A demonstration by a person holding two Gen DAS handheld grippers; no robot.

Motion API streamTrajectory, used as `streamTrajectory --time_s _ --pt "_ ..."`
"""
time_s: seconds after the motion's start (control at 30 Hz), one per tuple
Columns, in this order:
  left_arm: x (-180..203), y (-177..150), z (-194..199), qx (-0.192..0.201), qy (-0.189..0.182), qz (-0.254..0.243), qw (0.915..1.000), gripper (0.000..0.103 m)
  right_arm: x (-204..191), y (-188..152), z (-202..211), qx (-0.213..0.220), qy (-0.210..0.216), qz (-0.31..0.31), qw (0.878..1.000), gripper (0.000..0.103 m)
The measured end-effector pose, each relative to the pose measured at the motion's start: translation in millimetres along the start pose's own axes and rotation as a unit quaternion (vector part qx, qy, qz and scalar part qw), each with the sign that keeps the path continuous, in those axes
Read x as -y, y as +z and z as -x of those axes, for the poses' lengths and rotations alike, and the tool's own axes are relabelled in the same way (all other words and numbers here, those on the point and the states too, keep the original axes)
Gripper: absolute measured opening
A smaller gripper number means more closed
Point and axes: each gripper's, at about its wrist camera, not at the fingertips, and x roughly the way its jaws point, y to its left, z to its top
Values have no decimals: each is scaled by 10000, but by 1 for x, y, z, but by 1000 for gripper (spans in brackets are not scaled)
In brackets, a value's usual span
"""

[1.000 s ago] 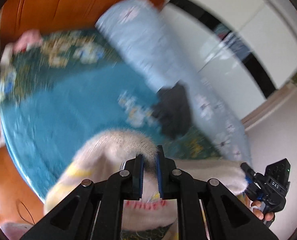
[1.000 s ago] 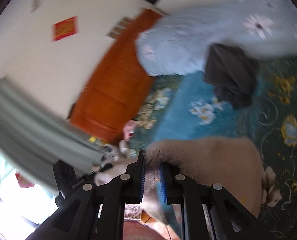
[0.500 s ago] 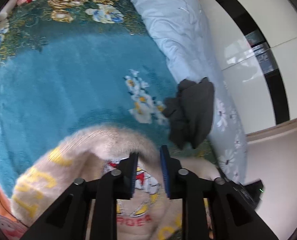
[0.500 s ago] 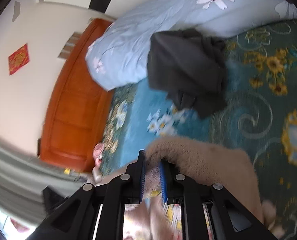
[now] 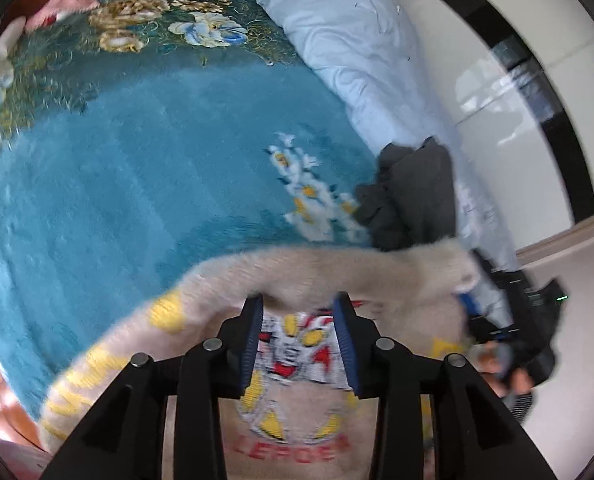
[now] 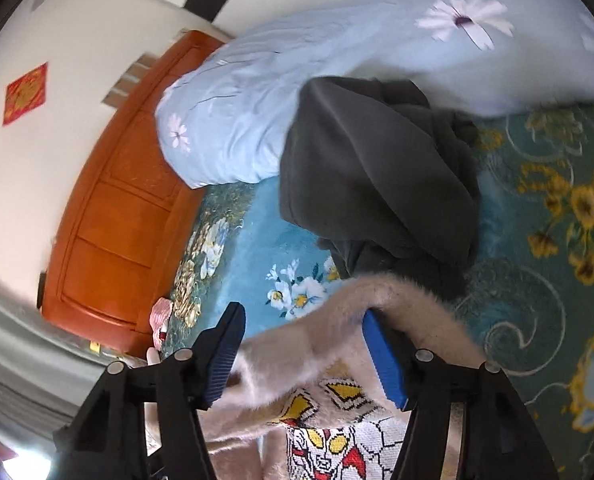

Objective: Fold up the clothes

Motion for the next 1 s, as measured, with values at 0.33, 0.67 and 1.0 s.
streamTrajectory --time_s 0.33,0.67,1.0 --pt "12 58 -4 425 938 -340 9941 40 -29 -9 45 318 68 423 9986 68" --pt "-14 28 6 200 520 -253 9981 44 7 -78 82 -153 -1099 1133 9873 69" --pt "-21 25 1 136 1116 -475 9925 45 67 -104 69 -762 -1747 459 9806 11"
